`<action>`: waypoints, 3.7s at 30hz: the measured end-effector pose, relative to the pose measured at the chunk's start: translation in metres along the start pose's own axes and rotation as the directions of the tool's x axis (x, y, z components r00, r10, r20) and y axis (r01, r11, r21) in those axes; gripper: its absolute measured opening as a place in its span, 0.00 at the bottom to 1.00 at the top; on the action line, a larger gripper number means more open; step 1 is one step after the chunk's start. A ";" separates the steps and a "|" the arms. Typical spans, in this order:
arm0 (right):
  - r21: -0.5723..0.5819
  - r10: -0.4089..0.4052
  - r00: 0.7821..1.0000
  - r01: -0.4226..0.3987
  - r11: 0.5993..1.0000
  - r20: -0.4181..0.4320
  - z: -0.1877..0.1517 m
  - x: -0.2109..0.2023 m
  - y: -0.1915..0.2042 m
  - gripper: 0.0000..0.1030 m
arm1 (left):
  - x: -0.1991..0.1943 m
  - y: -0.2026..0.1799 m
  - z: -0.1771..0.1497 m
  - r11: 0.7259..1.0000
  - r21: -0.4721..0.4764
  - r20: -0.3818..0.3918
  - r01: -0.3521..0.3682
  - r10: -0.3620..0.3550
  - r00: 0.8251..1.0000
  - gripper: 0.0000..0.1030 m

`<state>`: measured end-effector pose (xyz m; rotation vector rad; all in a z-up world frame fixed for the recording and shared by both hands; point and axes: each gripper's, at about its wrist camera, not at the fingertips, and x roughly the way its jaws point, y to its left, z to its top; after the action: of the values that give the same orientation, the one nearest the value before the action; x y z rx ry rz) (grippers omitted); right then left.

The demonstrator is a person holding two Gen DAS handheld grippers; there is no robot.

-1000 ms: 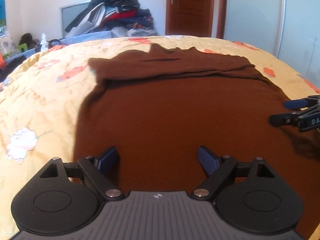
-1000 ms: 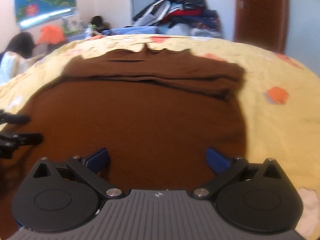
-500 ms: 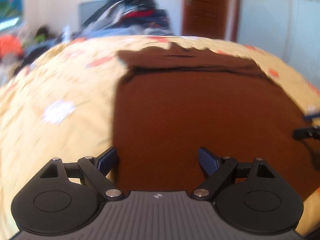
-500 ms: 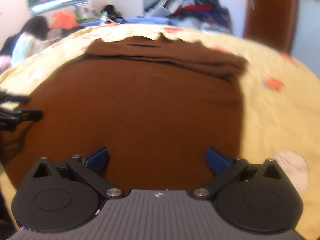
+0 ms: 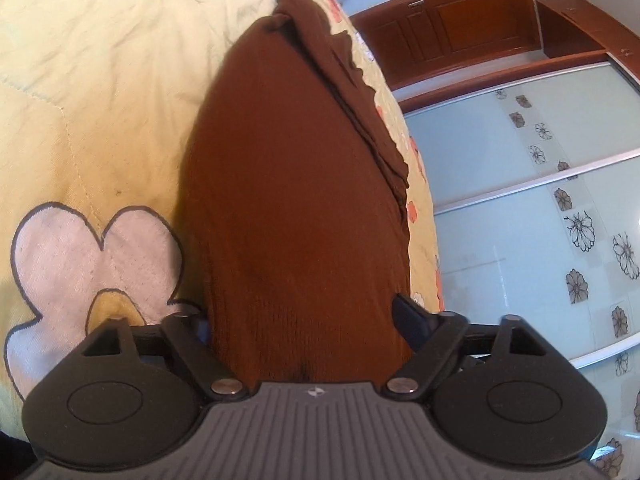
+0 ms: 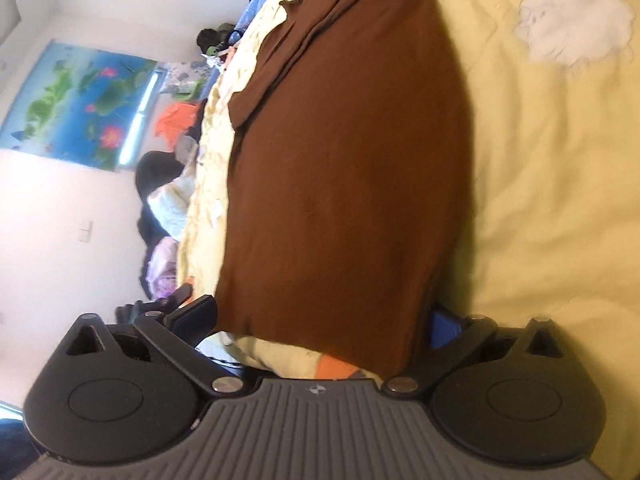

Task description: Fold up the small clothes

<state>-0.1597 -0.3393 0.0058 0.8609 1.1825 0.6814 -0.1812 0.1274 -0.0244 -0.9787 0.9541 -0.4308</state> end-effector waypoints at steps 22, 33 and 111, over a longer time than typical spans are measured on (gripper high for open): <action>0.102 0.003 0.997 -0.011 0.995 0.081 -0.023 -0.020 -0.025 0.59 | -0.012 -0.004 0.001 0.986 0.089 -0.017 -0.142 0.145 0.989 0.28; 0.024 -0.049 0.998 0.048 0.999 0.048 0.009 -0.002 -0.009 0.14 | 0.004 -0.050 0.026 0.956 0.249 0.007 -0.153 0.157 0.988 0.05; -0.280 -0.233 0.879 0.368 0.887 0.415 0.243 0.034 0.044 0.71 | 0.153 -0.146 0.163 0.408 0.706 0.473 -0.580 0.339 0.814 0.57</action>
<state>0.0830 -0.3393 0.0618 0.4545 0.7936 0.4241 0.0511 0.0279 0.0610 0.1570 0.6053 -0.2078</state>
